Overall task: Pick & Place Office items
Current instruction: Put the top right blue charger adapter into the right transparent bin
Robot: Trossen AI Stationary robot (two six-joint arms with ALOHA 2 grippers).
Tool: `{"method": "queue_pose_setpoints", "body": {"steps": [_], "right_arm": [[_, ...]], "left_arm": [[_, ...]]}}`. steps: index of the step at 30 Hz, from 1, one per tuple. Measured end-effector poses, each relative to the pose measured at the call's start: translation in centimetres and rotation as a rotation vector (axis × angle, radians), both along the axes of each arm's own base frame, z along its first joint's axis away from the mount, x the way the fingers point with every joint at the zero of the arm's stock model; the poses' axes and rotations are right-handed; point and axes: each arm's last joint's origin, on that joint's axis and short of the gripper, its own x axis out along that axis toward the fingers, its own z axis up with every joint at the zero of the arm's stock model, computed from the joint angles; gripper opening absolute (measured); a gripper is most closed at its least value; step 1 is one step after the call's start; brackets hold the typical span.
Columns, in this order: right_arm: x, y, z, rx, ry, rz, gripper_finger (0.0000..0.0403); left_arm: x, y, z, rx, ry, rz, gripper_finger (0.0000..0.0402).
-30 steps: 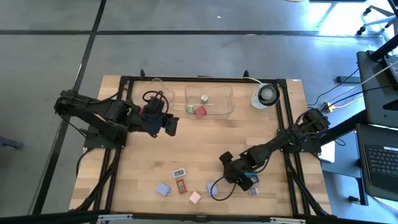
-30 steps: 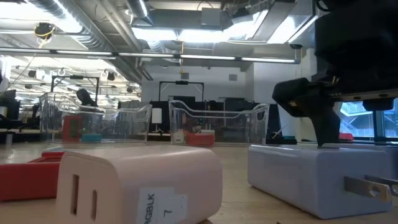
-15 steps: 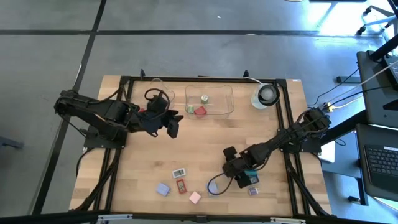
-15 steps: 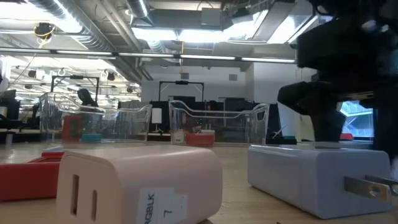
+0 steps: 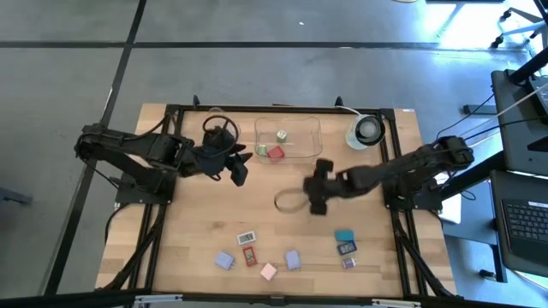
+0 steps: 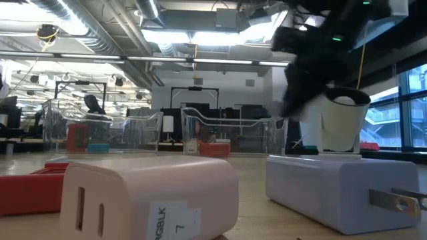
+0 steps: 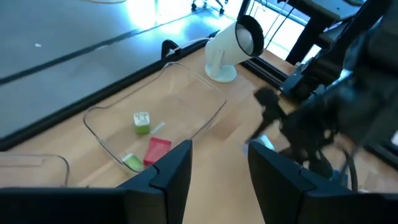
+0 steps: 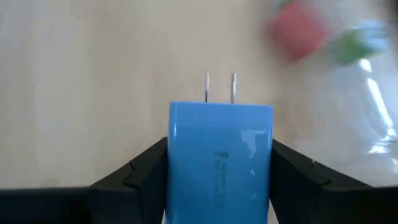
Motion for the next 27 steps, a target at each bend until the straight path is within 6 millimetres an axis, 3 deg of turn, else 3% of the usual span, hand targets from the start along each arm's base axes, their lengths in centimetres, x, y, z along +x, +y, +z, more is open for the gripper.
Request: {"method": "queue_pose_setpoints", "body": {"steps": [6, 12, 17, 27], "right_arm": [[2.0, -3.6, 3.1, 0.196, -0.417, -0.328, 0.0216], [3.7, -4.6, 5.9, 0.260, -0.737, -0.286, 0.0216], [4.2, -5.5, 7.1, 0.315, -0.850, -0.211, 0.0224], [4.1, -7.8, 7.3, 0.414, -0.917, -0.349, 0.0226]], "left_arm": [[0.0, 0.6, 0.0, 0.082, 0.045, -0.006, 0.0152], [0.0, 1.8, 0.2, 0.197, 0.078, 0.088, 0.0152], [0.0, 2.7, 0.2, 0.210, 0.084, 0.137, 0.0150], [0.0, 4.4, 0.2, 0.249, 0.131, 0.173, 0.0151]]}}
